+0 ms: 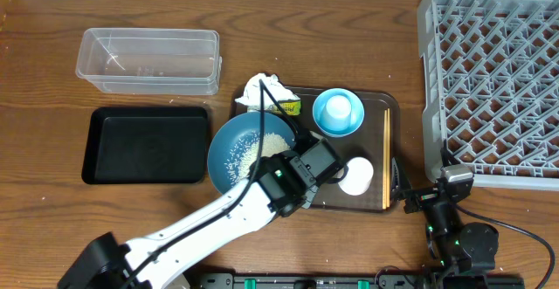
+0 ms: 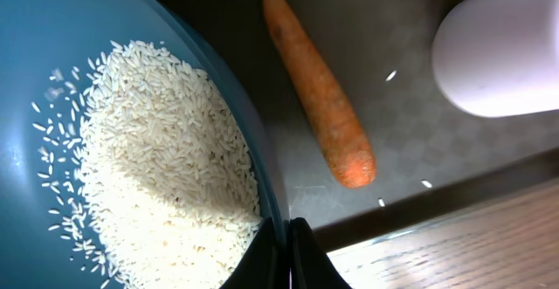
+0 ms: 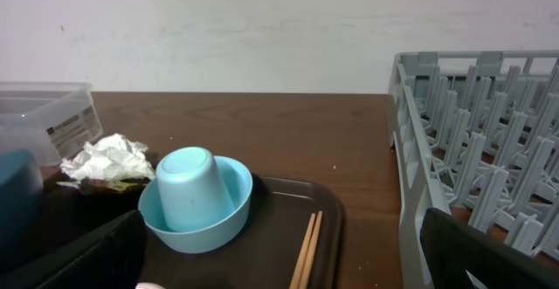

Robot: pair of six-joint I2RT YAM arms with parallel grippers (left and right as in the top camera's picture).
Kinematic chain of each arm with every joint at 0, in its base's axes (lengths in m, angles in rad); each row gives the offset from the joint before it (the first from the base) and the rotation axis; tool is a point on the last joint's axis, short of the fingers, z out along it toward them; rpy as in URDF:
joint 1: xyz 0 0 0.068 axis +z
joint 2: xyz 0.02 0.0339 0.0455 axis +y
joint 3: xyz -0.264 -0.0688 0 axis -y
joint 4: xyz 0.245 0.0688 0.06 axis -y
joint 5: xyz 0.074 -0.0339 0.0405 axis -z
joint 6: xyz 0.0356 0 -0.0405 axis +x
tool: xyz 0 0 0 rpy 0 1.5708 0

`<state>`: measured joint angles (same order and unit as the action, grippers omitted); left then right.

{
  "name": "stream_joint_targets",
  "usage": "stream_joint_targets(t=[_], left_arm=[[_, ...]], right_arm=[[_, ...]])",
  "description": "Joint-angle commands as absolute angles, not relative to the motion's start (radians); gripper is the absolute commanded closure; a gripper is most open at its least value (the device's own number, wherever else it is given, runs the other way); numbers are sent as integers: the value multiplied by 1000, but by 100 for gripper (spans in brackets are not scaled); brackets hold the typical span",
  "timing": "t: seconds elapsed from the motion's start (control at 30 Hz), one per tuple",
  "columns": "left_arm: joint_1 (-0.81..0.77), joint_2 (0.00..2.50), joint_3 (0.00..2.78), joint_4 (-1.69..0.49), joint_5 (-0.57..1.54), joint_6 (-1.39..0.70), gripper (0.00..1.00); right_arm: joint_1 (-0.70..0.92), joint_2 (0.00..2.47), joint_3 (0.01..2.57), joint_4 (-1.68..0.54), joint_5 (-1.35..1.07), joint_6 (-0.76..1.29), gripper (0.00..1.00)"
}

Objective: Sort waste into correct bins and load items into the dishwasher rack
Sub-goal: 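Grasp the blue bowl rim with the left gripper, then lift the blue bowl and carry it left over the black tray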

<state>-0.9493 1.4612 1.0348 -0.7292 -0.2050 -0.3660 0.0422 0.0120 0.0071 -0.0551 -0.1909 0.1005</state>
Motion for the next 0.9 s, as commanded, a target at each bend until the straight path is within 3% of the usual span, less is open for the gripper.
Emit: stream_joint_targets(t=[0.0, 0.4, 0.87], left_arm=[[-946, 1402, 1046, -732, -224, -366, 94], [-935, 1304, 1046, -773, -353, -306, 94], [-671, 1295, 1046, -696, -332, -257, 94]], right_arm=[[34, 7, 6, -59, -191, 88, 1], [34, 7, 6, -59, -191, 88, 1], [34, 7, 6, -59, -191, 88, 1]])
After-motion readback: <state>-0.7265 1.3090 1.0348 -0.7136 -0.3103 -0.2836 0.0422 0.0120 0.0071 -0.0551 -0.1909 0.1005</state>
